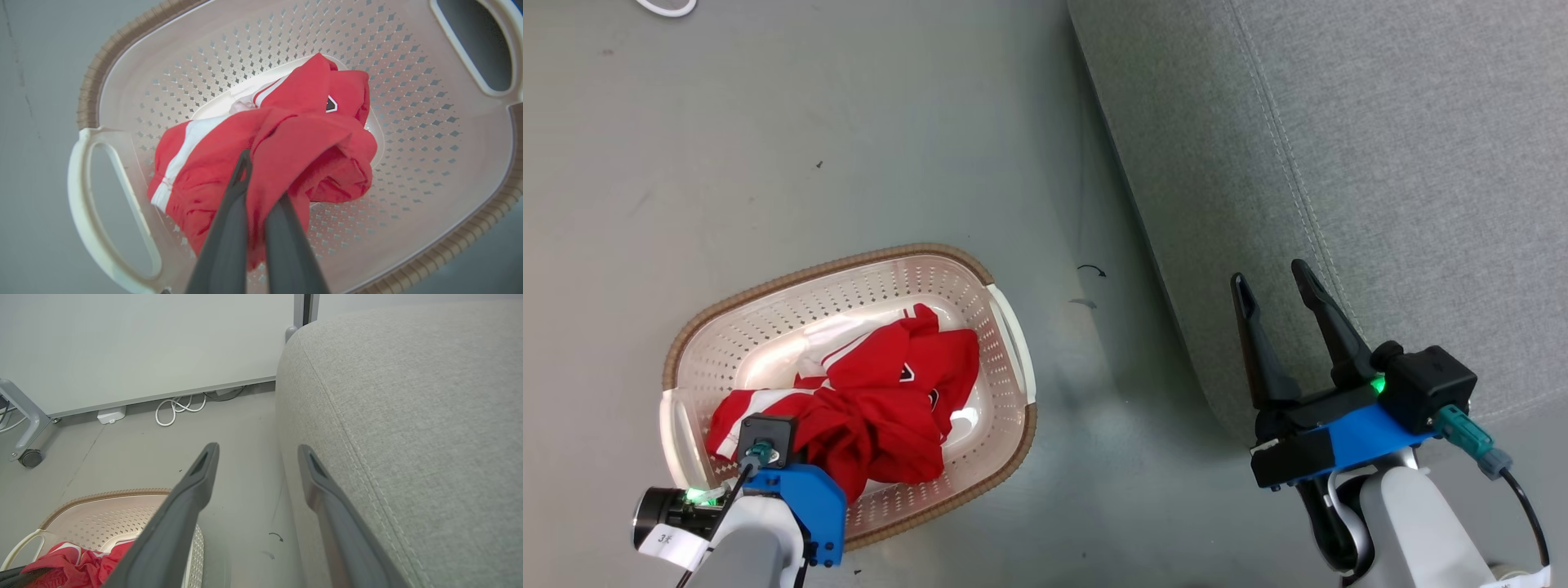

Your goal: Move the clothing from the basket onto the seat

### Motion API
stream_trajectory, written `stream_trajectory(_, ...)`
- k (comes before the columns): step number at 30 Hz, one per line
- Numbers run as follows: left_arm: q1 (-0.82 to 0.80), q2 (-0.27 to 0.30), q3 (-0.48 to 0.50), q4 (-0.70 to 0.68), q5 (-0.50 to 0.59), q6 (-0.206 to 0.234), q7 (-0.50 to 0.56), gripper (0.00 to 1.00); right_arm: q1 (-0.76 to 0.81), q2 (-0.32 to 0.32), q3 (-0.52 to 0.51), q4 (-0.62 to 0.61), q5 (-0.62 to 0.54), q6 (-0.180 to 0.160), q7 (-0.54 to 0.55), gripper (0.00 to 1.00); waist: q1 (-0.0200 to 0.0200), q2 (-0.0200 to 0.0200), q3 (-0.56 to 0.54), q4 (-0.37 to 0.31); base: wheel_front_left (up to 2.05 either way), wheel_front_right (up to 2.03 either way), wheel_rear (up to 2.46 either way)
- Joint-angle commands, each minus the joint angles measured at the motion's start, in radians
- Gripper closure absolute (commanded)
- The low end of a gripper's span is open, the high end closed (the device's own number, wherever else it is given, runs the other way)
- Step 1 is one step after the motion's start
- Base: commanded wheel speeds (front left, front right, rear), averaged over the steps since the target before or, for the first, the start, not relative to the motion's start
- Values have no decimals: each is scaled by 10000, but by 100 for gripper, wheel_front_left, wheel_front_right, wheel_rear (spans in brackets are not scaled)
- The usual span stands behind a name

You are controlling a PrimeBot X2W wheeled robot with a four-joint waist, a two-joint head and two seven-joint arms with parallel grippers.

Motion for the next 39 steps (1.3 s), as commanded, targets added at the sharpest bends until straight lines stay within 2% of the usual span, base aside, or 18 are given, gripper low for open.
stream_trajectory(1,-217,53,12,42,-84,-75,-37,100,-128,-32,14,-22,46,5,-54,0,0,0,-26,10,0,0,0)
stream_trajectory(11,-319,-44,-76,170,-261,-345,-114,100,-144,-32,-79,6,24,5,-55,0,0,0,-195,222,0,0,0)
stream_trajectory(13,-297,-134,-60,161,-356,-509,-120,100,-144,-32,-90,44,14,5,-54,0,0,0,-326,320,0,0,0)
stream_trajectory(23,22,-585,-438,-242,-534,-1063,-197,100,161,-35,-208,375,-162,5,-52,0,0,0,-1727,1219,0,0,0)
stream_trajectory(30,257,-831,-1168,-1477,-649,-1203,-198,100,474,-38,-309,664,-260,5,-48,0,0,0,-2920,2029,0,0,0)
stream_trajectory(39,157,-993,-2655,-2957,-1688,-1190,-173,100,984,-36,-398,977,-248,5,-27,0,0,0,-4110,2577,0,0,0)
